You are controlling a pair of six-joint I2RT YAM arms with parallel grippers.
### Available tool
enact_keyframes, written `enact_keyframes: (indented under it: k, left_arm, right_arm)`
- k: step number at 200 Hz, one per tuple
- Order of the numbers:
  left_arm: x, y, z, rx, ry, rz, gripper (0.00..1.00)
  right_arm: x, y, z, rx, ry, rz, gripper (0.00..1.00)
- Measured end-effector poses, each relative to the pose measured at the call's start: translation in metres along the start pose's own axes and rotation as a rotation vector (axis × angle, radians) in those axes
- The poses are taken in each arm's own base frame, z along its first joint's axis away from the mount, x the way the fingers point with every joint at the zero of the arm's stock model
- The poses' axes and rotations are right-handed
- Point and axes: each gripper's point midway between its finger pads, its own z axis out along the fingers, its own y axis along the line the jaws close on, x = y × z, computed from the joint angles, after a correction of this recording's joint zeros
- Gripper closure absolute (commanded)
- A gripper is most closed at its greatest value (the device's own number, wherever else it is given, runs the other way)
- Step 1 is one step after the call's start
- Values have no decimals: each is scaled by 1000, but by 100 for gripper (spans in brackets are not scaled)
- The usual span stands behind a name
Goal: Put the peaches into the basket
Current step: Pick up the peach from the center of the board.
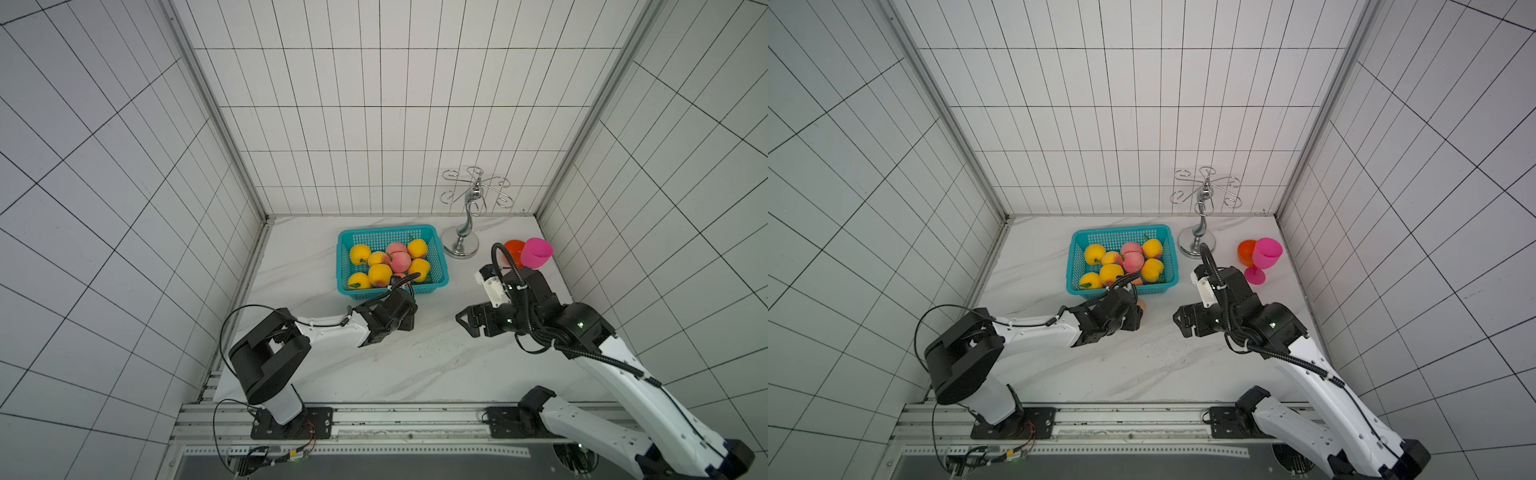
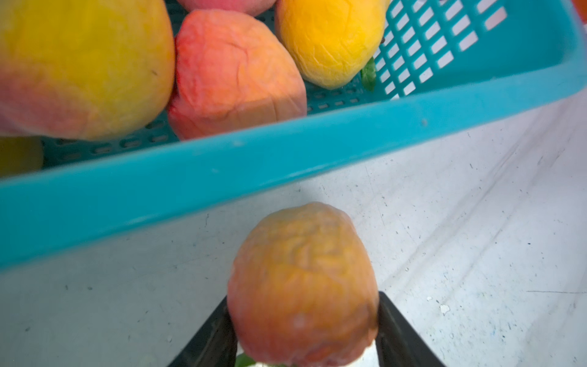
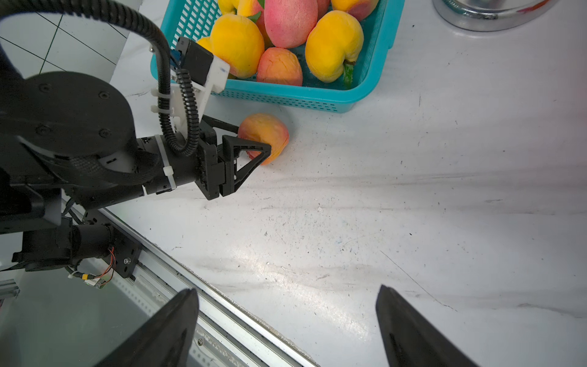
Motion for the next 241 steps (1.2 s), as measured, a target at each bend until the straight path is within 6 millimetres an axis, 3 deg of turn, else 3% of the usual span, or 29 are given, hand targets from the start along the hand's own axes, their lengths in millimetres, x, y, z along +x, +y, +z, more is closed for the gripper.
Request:
enact_keyframes:
  k: [30,53,90,137,185,210,241]
  left_arm:
    - [2,-10,-18,22,8,23,40]
    - [-5,-30,-42,81,-1,43,40]
    - [-34,-65,-85,190,-46,58,39]
    - [-85,-79,-116,240,-126,91,39]
    - [-153,-61,-117,216,-199,94,39]
    - [-166,-57,-103,200,-191,116,39]
    - [-168,-53,-77,168,-151,152,39]
  right_arm:
    - [0,-1,1,2,3,3,9]
    - [-1,-1,3,0,9,7,8]
    - [-5,-3,3,8,2,17,8]
    - [-23,-4,0,16,-29,27,8]
    - [-37,-8,7,35,-31,45,8]
    - [-44,-8,9,40,-35,51,8]
    - [-54,-10,7,44,-50,53,8]
